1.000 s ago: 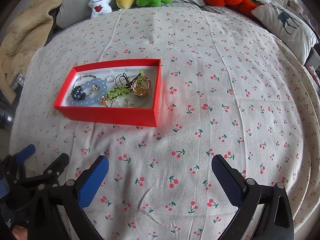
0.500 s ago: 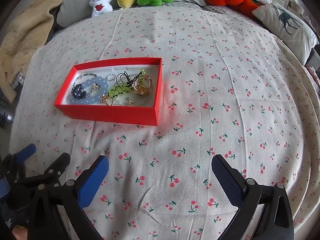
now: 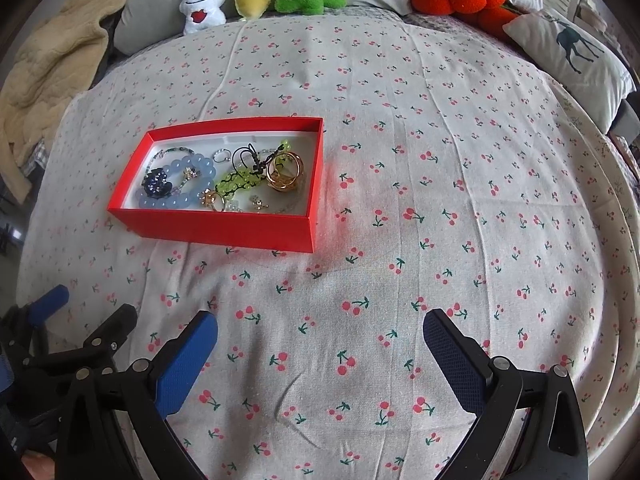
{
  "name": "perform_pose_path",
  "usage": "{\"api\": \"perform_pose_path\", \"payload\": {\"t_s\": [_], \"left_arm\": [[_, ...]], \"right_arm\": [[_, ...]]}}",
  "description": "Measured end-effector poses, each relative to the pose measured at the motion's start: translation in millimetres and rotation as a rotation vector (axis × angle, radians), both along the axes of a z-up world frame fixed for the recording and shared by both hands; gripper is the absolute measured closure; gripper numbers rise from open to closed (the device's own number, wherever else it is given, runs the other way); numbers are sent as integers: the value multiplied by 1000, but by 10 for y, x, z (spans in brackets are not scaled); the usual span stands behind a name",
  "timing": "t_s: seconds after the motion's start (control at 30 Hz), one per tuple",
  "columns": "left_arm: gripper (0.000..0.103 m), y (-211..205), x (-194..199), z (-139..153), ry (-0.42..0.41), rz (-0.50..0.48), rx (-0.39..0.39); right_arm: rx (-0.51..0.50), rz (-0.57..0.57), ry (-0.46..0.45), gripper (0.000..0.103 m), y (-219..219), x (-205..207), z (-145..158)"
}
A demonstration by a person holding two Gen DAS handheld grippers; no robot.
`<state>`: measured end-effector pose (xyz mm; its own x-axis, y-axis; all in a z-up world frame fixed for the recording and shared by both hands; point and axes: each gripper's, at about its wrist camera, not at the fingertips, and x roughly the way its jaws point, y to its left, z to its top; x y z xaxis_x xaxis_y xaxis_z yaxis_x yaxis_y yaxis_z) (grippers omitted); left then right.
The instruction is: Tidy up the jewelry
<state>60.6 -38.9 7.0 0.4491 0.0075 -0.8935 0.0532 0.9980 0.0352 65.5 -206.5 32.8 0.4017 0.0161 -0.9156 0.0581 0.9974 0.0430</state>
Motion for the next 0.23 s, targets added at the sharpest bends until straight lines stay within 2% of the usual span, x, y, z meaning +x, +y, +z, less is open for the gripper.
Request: {"api": "perform_pose_path", "payload": {"t_s": [0.23], "left_arm": [[1, -2, -33, -89, -9, -16, -17]], "right_arm": [[-18, -4, -16, 0, -25, -24, -47]]}}
